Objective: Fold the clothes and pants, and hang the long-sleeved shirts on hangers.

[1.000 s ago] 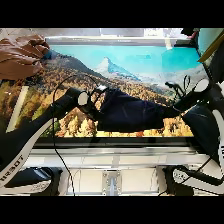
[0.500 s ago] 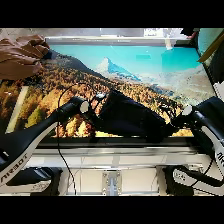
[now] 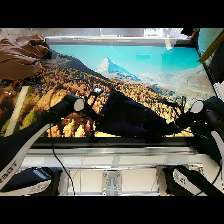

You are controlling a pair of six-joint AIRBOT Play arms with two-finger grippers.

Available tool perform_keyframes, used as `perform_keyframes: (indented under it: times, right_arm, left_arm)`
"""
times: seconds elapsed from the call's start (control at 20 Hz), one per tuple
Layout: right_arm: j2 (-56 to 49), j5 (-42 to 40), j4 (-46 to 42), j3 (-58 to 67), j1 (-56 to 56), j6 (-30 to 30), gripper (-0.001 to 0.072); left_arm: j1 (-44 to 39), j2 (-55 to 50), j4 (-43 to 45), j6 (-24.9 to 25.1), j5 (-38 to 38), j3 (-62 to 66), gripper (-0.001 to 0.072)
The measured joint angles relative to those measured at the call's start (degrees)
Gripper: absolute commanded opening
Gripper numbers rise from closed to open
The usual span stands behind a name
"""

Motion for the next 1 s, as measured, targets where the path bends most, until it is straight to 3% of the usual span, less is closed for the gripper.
perform_keyframes:
  times: [0.2,0.35,0.65,0.8,1.0]
  right_arm:
    - [7.65,-3.98,-4.20,1.40,0.00,6.99,0.0606]
    - [4.26,-8.44,-2.14,1.22,0.00,10.64,0.0603]
    - [-9.60,-15.54,7.30,0.74,-0.20,10.12,0.0603]
    - [-6.75,-17.14,8.39,1.05,-4.42,9.22,0.0603]
    - [2.08,-13.25,12.26,-0.37,-21.07,5.05,0.0598]
  left_arm:
    - [5.01,9.07,-0.15,-0.79,3.06,0.22,0.0706]
    - [7.72,12.61,-0.17,-1.09,4.76,0.28,0.0706]
    - [9.20,14.45,-0.22,-1.31,5.90,0.28,0.0706]
    - [9.35,14.64,-0.24,-1.29,6.03,0.28,0.0706]
    - [9.40,14.71,-0.22,-1.31,6.19,0.26,0.0706]
